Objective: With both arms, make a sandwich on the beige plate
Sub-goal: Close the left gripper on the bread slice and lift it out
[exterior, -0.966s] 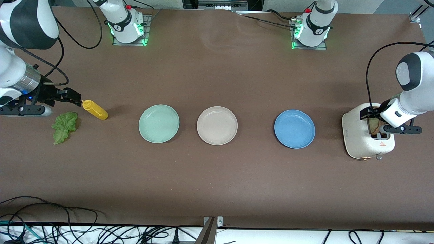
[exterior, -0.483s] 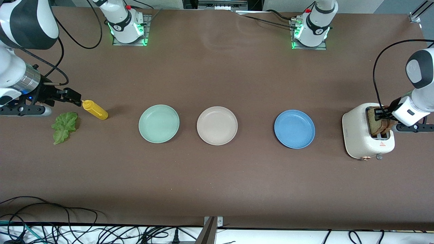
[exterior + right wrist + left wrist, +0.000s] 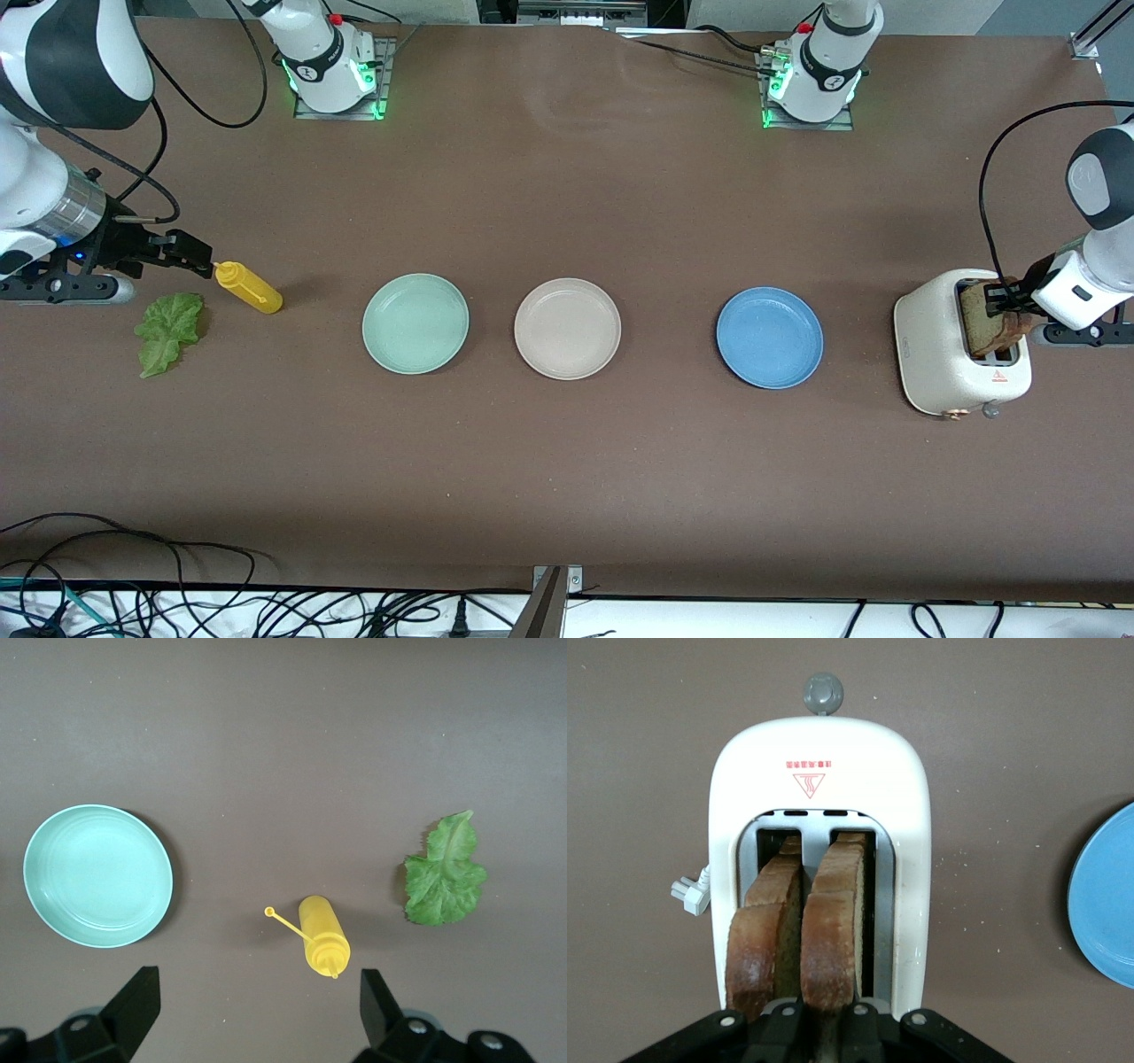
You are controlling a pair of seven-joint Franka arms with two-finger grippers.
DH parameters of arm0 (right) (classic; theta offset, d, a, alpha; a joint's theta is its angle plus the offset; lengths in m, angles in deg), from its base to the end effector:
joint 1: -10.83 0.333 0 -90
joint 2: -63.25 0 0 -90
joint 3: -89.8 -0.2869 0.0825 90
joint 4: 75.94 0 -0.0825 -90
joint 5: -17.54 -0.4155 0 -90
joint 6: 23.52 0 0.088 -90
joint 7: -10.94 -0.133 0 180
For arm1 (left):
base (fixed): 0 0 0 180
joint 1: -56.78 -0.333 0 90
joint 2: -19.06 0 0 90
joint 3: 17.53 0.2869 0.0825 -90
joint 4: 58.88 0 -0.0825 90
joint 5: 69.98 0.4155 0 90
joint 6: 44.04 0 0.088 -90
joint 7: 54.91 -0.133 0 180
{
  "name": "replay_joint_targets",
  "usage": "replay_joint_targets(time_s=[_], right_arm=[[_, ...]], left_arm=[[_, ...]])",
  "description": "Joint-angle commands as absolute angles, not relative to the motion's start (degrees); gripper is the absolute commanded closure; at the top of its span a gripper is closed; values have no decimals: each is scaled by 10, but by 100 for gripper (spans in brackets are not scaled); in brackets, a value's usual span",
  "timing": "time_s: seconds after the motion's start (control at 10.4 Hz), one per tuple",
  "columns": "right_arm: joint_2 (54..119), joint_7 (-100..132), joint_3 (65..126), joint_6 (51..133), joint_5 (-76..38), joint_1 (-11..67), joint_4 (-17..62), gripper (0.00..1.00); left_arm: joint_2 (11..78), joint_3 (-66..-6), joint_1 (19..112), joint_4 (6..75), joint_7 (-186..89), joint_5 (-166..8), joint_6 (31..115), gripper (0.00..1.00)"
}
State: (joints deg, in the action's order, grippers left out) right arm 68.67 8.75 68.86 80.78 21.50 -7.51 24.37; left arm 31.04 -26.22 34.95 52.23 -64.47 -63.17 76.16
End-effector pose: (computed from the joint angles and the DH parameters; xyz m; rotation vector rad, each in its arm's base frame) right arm 0.6155 0.0158 0.4462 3.1075 0.0368 -0.0265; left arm 0.5967 0.1490 0.3031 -3.0810 -0.0042 0.0925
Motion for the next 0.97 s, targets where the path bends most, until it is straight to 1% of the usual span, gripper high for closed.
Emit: replay_joint_targets(time_s=[0.0,0.39,0.48,0.68,0.87], right_arm=[[689,84,686,798,210,-77,235,0],[689,84,687,798,209,-77,235,0],[688,84,687,798,209,-77,235,0],[689,84,686,798,209,-77,235,0],[689,84,686,798,209,-77,235,0]], left_arm=[[300,-266,345,509,-653,-620,749,100],[285,-271,346,493,-652,-620,740,100],[282,-275,349,480,-652,-619,724,100],[282,-288,350,432,-652,-620,665,100],[282,-304,351,397,-655,-620,629,100]])
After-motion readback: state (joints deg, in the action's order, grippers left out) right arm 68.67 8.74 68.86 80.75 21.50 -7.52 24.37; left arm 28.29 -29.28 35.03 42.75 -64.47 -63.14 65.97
